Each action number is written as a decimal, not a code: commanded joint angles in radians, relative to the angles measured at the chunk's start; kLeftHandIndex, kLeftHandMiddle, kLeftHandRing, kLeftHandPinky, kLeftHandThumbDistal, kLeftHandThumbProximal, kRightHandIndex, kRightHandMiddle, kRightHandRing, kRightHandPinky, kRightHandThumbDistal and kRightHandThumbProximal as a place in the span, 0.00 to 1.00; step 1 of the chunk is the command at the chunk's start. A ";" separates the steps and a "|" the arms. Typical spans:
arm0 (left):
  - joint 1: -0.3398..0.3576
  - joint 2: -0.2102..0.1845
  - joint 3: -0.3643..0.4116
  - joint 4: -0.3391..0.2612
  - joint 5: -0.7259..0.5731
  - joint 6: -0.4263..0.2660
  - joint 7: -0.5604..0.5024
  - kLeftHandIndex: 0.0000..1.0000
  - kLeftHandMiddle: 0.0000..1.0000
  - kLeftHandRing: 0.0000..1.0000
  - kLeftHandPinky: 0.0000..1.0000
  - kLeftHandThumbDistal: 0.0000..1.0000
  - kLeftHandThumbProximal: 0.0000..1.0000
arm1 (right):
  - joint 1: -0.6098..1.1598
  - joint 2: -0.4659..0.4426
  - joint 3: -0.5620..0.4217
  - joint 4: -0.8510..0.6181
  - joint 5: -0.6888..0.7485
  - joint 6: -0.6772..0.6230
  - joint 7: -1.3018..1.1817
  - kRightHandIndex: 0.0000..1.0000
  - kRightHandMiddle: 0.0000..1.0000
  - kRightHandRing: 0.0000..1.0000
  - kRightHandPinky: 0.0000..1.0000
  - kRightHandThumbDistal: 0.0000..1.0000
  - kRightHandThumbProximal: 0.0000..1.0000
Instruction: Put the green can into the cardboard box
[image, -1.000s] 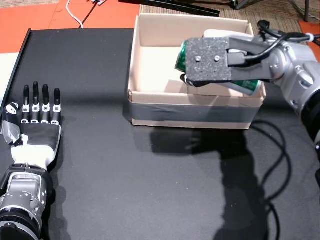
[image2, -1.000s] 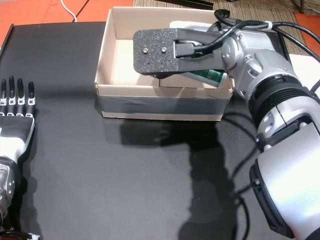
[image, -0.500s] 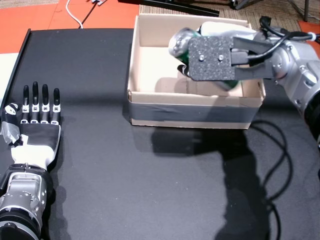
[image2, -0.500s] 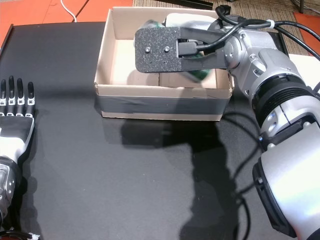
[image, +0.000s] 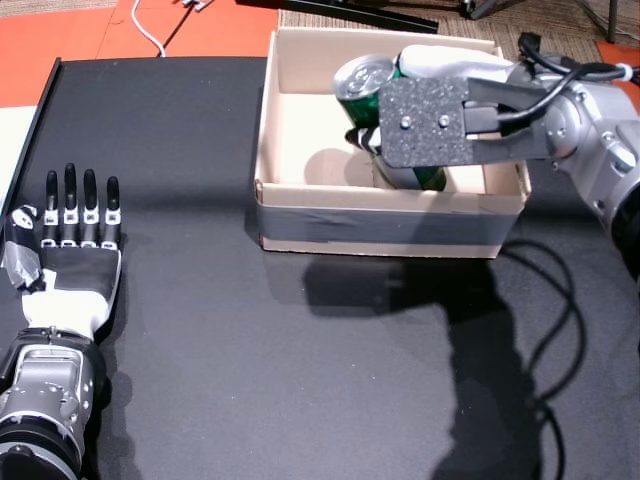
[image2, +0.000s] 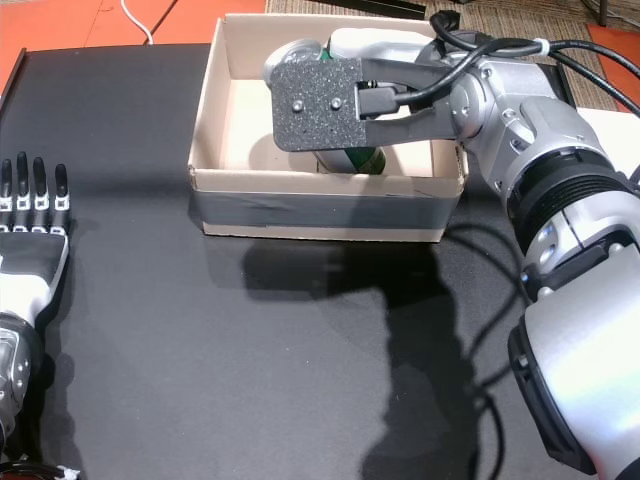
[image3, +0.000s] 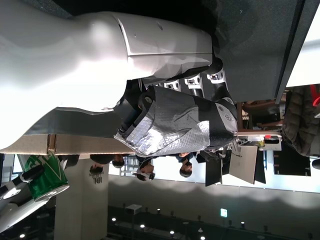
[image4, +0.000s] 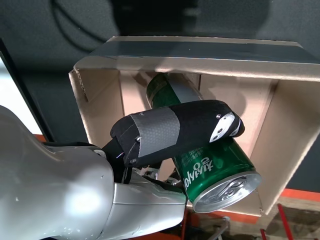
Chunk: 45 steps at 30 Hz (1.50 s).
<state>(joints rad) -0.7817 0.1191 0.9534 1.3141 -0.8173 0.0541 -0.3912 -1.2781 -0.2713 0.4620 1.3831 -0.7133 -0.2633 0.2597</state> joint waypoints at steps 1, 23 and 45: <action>0.052 -0.021 -0.001 0.036 0.013 -0.003 0.047 0.53 0.52 0.63 0.77 0.00 0.57 | -0.019 -0.008 -0.003 -0.007 0.011 0.003 0.001 0.68 0.76 0.79 0.76 0.81 0.71; 0.048 -0.017 -0.003 0.037 0.015 -0.001 0.049 0.53 0.53 0.63 0.76 0.00 0.58 | -0.026 0.000 -0.048 -0.015 0.058 0.069 -0.023 0.81 0.98 1.00 1.00 1.00 0.59; 0.049 -0.014 -0.010 0.037 0.017 0.001 0.047 0.54 0.55 0.66 0.81 0.00 0.58 | -0.005 -0.037 0.066 -0.028 -0.123 -0.175 -1.248 1.00 1.00 1.00 1.00 1.00 0.81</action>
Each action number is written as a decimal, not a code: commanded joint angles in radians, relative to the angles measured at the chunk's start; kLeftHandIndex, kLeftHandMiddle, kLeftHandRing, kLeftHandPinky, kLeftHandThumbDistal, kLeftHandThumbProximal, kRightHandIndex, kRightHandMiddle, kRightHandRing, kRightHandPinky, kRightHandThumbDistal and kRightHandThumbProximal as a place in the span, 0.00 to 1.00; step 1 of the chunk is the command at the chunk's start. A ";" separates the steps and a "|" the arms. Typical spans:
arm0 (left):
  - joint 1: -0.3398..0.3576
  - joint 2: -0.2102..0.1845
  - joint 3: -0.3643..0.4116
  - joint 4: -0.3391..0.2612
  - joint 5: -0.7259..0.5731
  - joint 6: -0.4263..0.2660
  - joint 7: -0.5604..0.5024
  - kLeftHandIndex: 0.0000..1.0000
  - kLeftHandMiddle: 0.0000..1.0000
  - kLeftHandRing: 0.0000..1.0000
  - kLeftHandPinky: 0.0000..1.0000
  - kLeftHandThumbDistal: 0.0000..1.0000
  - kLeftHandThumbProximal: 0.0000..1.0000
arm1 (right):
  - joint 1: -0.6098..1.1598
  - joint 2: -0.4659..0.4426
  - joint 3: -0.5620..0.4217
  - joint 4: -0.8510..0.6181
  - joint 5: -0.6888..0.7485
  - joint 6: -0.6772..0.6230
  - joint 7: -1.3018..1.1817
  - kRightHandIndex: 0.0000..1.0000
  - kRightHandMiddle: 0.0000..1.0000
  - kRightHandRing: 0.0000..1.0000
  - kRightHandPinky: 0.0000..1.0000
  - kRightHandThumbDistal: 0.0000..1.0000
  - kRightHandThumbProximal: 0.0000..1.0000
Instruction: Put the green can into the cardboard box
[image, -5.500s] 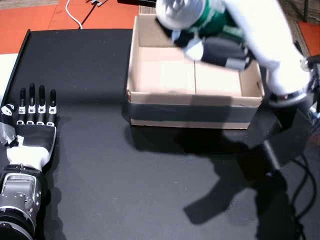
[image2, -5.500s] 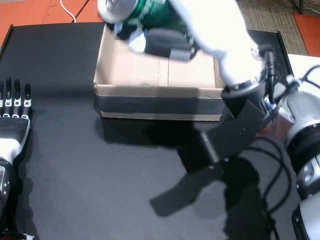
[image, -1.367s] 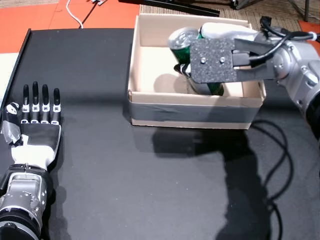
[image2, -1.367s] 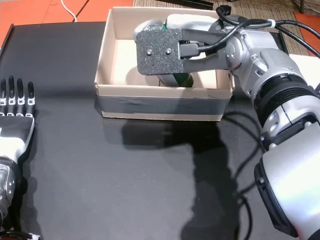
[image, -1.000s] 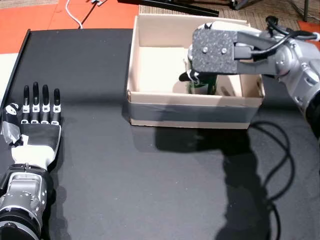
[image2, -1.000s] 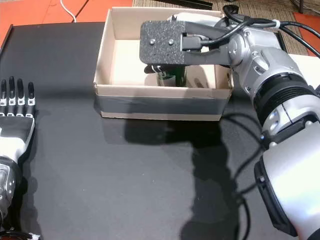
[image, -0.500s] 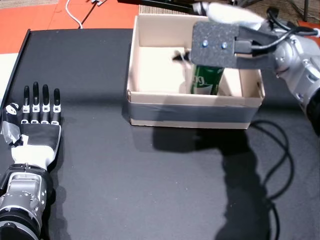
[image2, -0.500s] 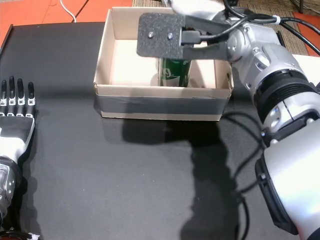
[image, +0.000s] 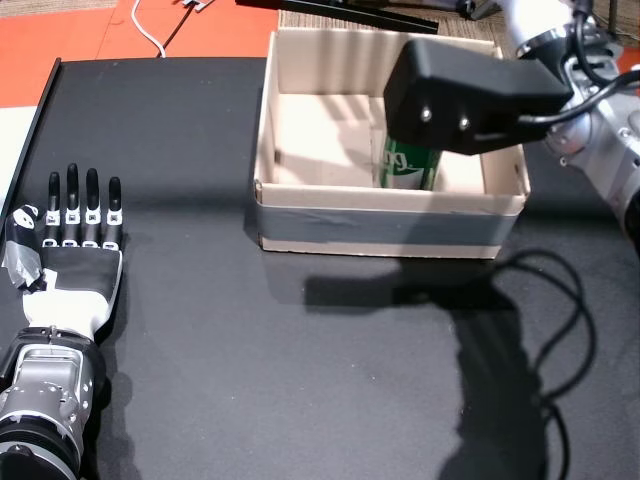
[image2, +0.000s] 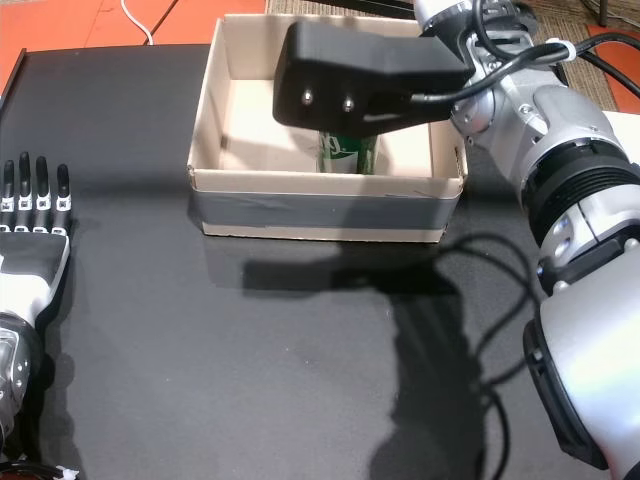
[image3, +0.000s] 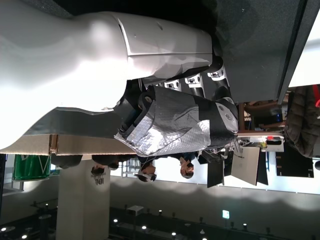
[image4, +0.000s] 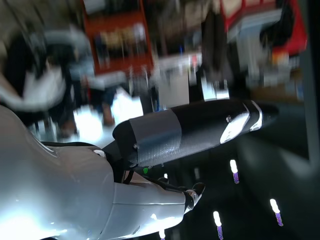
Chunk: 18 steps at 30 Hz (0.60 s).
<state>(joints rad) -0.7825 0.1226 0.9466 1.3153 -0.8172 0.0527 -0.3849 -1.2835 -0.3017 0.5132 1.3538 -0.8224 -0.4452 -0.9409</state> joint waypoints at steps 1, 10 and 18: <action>0.049 -0.017 -0.003 0.036 0.016 0.003 0.041 0.54 0.55 0.67 0.80 0.00 0.58 | 0.000 -0.006 0.018 0.002 -0.020 0.010 -0.082 1.00 1.00 1.00 1.00 1.00 0.78; 0.049 -0.018 -0.003 0.036 0.017 -0.005 0.046 0.55 0.53 0.64 0.78 0.00 0.56 | 0.009 -0.052 -0.024 -0.007 0.031 -0.074 -0.081 1.00 1.00 1.00 1.00 1.00 0.63; 0.055 -0.013 -0.002 0.036 0.018 0.005 0.040 0.54 0.53 0.63 0.79 0.00 0.55 | 0.133 -0.126 -0.109 -0.074 0.142 -0.316 0.013 0.88 0.95 1.00 1.00 1.00 0.64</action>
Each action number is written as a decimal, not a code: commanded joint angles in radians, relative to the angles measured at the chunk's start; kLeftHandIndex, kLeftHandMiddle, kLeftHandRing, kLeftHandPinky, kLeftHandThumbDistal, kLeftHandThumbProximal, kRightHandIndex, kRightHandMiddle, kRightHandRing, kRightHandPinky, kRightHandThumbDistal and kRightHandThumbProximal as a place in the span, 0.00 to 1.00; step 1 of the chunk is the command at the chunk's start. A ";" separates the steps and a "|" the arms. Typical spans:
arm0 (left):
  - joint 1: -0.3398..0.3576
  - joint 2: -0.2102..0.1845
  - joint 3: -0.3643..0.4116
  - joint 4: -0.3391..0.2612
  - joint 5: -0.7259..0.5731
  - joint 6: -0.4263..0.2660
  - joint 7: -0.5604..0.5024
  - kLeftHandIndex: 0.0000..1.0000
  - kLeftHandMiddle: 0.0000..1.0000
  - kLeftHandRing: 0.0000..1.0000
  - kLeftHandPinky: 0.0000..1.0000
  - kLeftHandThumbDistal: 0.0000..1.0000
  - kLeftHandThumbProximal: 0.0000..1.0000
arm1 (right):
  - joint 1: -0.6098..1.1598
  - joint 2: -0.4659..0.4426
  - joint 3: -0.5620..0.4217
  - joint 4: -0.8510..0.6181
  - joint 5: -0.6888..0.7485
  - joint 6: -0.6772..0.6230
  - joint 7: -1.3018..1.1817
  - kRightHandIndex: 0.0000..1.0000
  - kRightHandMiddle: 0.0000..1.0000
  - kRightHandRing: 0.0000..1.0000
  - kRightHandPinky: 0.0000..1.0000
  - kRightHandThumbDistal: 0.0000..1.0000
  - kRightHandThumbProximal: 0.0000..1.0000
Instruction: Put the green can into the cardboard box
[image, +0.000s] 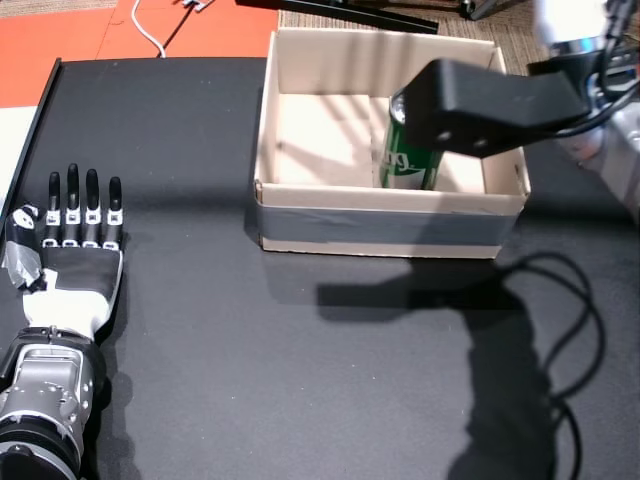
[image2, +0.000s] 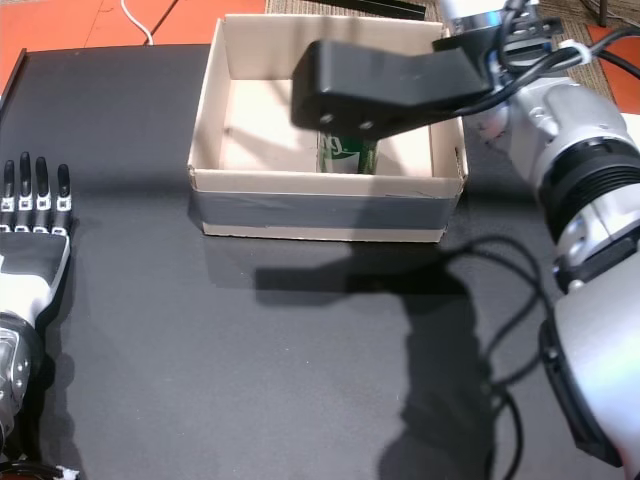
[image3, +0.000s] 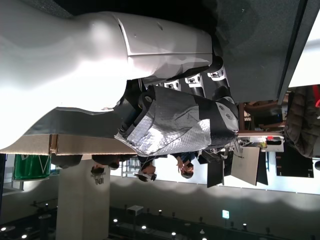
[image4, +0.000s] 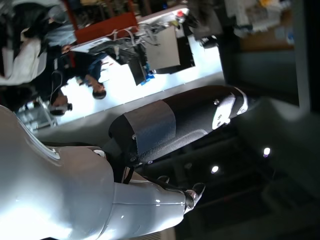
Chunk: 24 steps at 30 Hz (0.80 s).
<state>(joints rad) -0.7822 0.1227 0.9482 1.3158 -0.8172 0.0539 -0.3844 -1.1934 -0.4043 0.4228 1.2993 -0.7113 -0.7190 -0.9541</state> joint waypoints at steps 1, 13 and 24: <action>0.055 -0.013 -0.005 0.035 0.019 0.003 0.040 0.53 0.52 0.63 0.79 0.00 0.54 | 0.072 -0.039 -0.029 -0.036 0.047 -0.083 0.058 0.86 0.94 1.00 1.00 1.00 0.61; 0.058 -0.003 -0.006 0.034 0.017 0.008 0.050 0.54 0.54 0.64 0.79 0.00 0.57 | 0.600 -0.273 -0.184 -0.486 0.182 -0.361 0.335 0.84 0.94 0.99 1.00 1.00 0.66; 0.064 0.003 -0.008 0.033 0.017 0.016 0.044 0.52 0.53 0.63 0.78 0.00 0.57 | 1.004 -0.228 -0.337 -0.648 0.359 -0.407 0.553 0.88 0.94 0.98 1.00 1.00 0.72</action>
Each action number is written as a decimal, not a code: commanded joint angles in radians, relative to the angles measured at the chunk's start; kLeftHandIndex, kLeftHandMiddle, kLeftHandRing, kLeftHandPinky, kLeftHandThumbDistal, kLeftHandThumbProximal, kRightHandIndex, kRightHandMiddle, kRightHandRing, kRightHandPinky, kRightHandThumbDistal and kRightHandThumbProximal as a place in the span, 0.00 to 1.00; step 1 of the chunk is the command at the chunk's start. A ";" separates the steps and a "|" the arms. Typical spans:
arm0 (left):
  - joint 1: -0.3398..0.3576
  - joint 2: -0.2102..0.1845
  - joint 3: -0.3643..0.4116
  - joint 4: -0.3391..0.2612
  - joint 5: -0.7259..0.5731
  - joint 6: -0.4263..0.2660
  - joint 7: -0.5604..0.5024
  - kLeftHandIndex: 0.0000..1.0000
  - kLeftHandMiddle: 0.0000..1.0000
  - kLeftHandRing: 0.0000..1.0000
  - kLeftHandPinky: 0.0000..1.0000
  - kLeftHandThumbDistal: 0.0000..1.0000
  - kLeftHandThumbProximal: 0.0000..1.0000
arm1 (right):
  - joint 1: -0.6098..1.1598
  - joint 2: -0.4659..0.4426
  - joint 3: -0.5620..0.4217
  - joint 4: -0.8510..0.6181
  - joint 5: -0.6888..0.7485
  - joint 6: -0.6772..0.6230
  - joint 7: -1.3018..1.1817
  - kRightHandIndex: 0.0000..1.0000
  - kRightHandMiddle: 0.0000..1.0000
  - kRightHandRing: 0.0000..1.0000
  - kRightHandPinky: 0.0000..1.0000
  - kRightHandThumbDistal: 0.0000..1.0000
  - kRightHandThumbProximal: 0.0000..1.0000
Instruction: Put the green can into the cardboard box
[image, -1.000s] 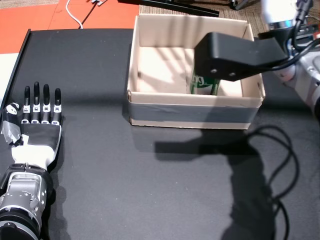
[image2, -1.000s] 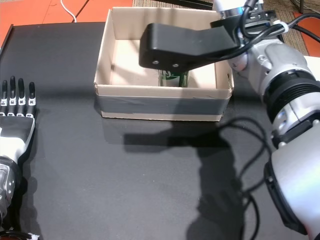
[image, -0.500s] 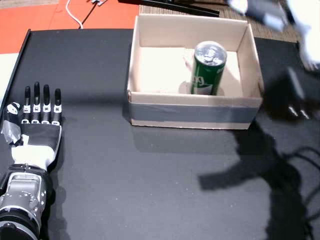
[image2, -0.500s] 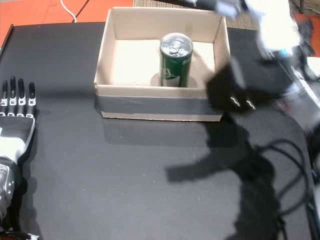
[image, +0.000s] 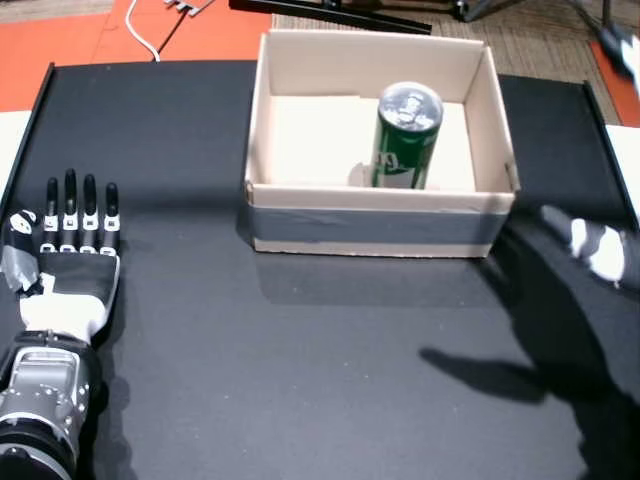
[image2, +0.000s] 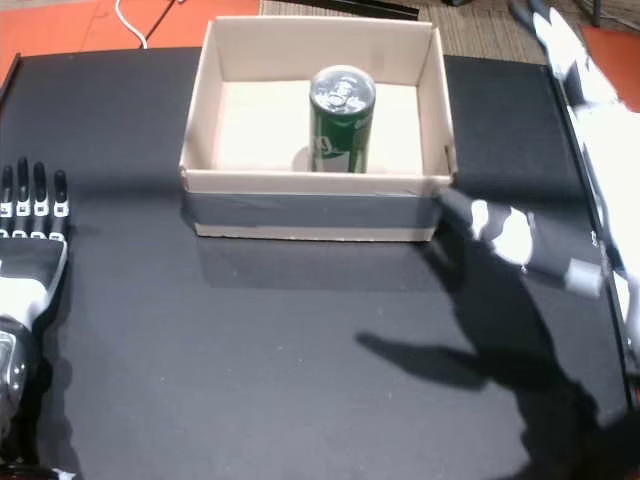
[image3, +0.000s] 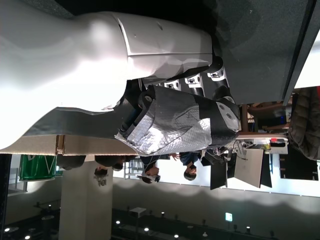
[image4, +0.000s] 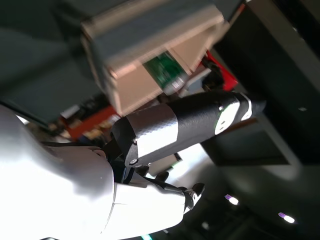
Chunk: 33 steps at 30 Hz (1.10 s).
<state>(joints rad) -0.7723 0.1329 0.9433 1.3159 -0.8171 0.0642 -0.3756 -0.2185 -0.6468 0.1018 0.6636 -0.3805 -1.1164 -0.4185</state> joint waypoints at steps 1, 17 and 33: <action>0.054 -0.006 -0.004 0.033 0.017 0.006 0.036 0.52 0.53 0.62 0.78 0.00 0.57 | 0.049 0.022 -0.024 -0.007 0.045 -0.026 0.033 0.89 0.94 0.98 1.00 1.00 0.72; 0.056 0.004 -0.011 0.034 0.019 0.013 0.043 0.52 0.53 0.64 0.78 0.00 0.55 | 0.243 0.285 -0.007 0.216 0.538 -0.179 0.512 0.80 0.89 0.91 1.00 1.00 0.52; 0.052 0.015 -0.019 0.033 0.024 0.019 0.039 0.55 0.54 0.63 0.77 0.00 0.62 | 0.157 0.592 -0.323 0.541 0.515 -0.258 0.678 0.47 0.60 0.65 0.78 0.52 0.91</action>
<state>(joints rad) -0.7685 0.1532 0.9317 1.3192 -0.8169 0.0797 -0.3699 -0.0507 -0.0693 -0.2080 1.1891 0.1503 -1.3967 0.2823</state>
